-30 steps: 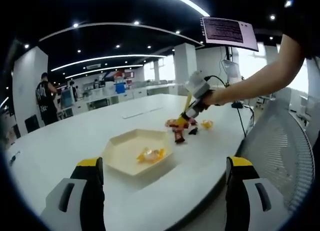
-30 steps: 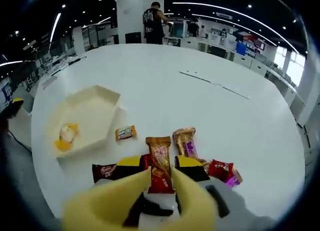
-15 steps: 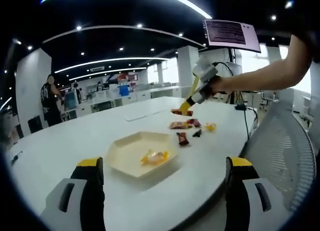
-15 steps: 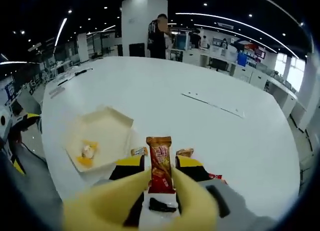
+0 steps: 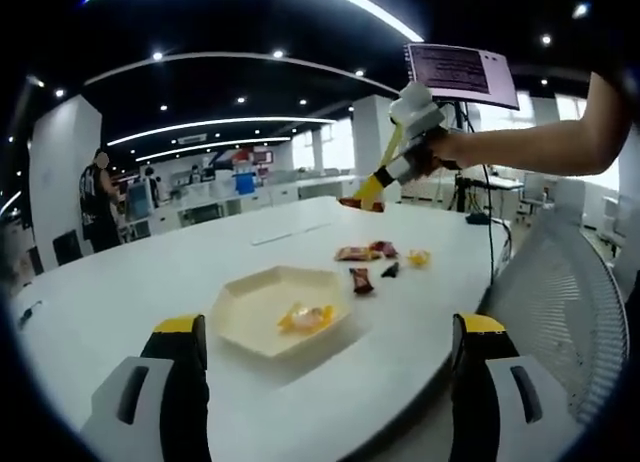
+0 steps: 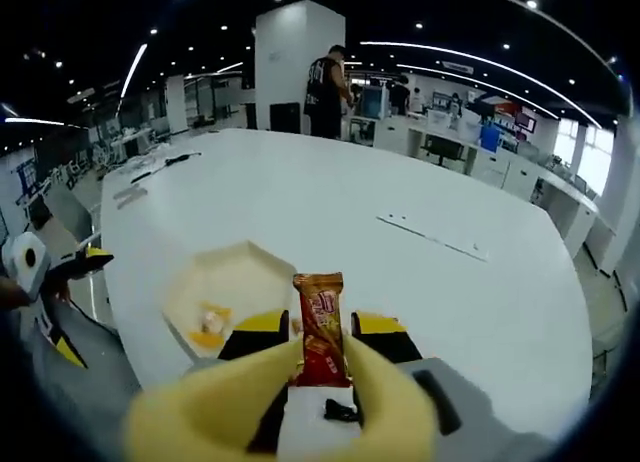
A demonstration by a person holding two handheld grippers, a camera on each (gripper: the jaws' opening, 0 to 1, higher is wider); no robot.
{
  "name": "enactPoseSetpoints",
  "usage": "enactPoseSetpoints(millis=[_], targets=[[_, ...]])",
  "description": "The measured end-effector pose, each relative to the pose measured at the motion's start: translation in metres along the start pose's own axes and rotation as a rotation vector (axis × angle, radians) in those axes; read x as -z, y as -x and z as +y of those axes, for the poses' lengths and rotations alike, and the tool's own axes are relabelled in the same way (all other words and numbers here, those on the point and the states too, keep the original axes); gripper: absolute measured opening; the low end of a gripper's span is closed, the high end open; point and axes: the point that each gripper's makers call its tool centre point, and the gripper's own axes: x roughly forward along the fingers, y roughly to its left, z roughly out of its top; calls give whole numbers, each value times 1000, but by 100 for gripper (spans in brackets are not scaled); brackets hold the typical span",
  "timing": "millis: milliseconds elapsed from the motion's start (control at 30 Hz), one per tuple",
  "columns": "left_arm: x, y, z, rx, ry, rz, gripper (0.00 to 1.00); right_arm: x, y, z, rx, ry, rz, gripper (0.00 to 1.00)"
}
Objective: Place the target food into the container with the food tongs after gripping and lifting it, then release it inside without dropping or visibly crushing the food.
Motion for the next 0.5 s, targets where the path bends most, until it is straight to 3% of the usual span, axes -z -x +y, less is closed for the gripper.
enactPoseSetpoints(millis=[100,200,333,500], targets=[[0,0,1,-2,-3,0,98,-6,3,1,3,10,-3,23],[8,1,2,-7,-7,42,95,-12,2,4,-2,12,-11,23],[0,2,1,-4,-3,-6,99,-18,-5,18,-21,28,-10,23],[2,1,0,1,0,5,99,-27,-20,37,-50,45,-11,23]])
